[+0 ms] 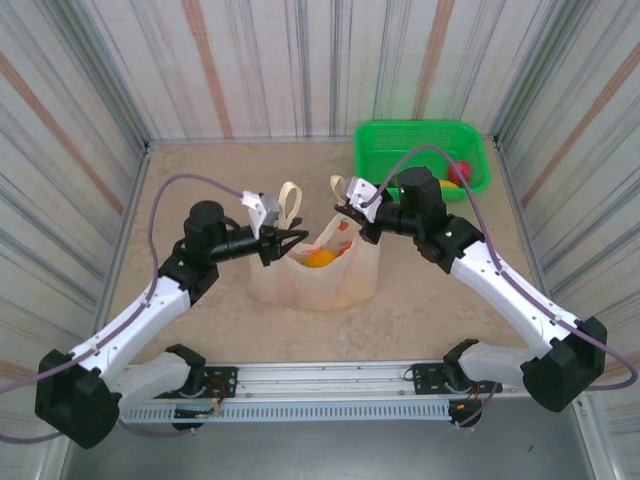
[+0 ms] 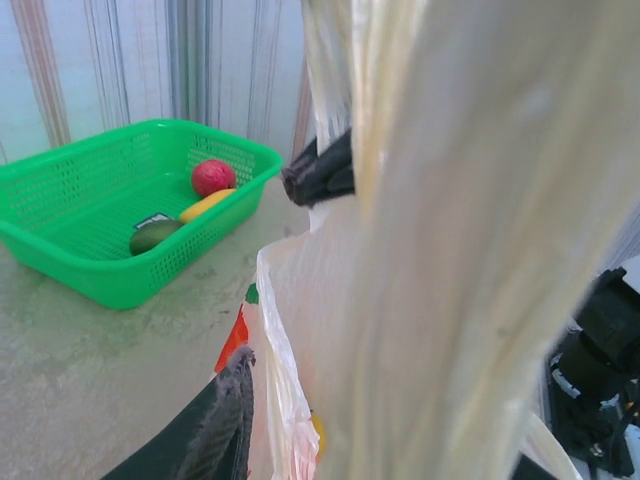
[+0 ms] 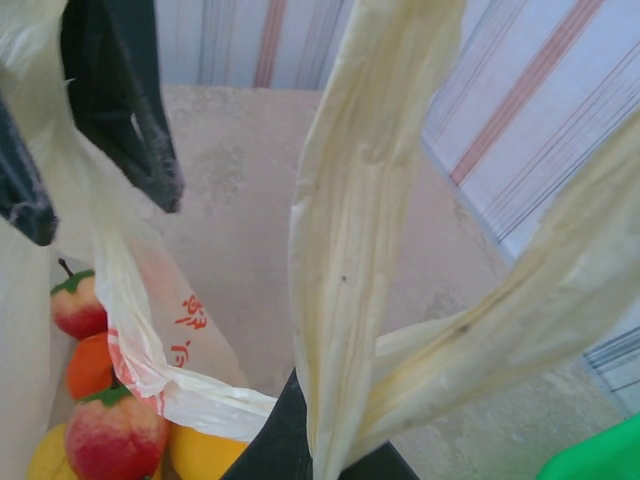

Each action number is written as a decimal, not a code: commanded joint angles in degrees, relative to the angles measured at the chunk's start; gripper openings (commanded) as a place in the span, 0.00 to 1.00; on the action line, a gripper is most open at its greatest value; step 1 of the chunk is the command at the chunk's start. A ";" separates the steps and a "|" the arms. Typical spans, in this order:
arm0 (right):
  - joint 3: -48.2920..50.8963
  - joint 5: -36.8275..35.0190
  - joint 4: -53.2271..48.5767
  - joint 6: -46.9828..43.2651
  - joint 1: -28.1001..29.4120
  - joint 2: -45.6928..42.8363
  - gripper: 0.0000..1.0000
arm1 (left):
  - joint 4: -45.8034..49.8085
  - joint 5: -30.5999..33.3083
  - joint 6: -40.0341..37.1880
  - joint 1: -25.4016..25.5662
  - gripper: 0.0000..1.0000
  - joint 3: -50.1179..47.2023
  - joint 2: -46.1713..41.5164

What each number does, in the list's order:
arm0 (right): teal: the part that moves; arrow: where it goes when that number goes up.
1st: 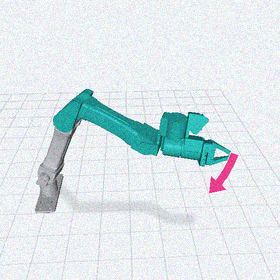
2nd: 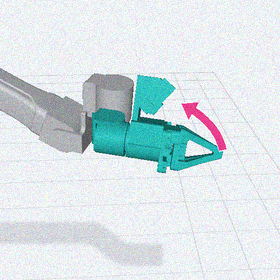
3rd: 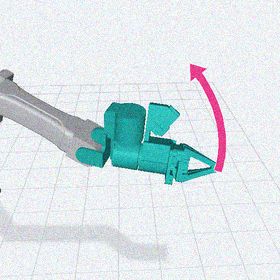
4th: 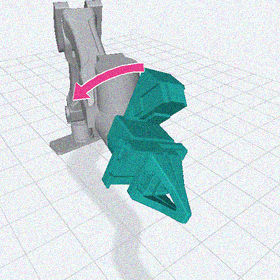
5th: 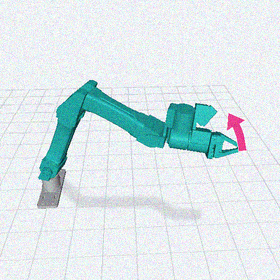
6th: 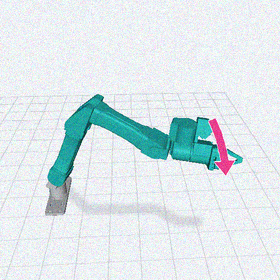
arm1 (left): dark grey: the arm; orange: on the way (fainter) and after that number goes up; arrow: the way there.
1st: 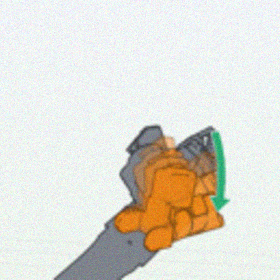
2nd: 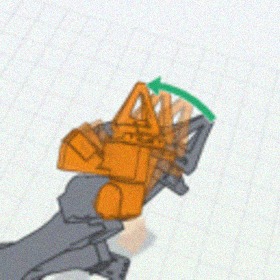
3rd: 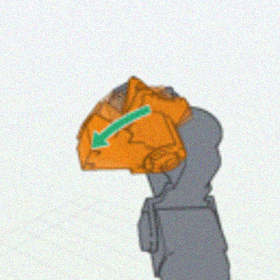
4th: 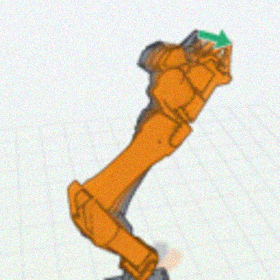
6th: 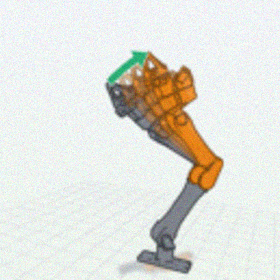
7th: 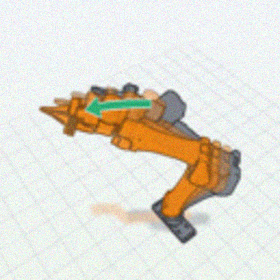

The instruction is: Place the fake fruits into the plastic bag and tie a complex knot

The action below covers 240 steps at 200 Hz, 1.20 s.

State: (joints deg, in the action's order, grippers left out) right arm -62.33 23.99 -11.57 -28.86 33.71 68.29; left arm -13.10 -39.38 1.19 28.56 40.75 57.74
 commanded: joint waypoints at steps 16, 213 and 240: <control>1.02 2.39 1.94 1.86 -0.83 -2.28 0.00 | -7.44 4.83 -2.85 -0.82 0.45 -3.57 -5.80; 1.95 4.99 4.10 3.55 -2.53 -2.64 0.00 | -5.82 7.04 4.68 -5.09 0.66 -12.19 -19.24; 1.69 5.32 3.93 3.55 -2.54 -2.64 0.00 | -4.64 8.59 6.04 -5.91 0.57 -12.60 -19.76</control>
State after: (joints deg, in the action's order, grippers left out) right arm -60.40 27.55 -8.58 -26.94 31.73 66.61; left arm -19.75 -32.67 5.56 23.70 29.28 38.96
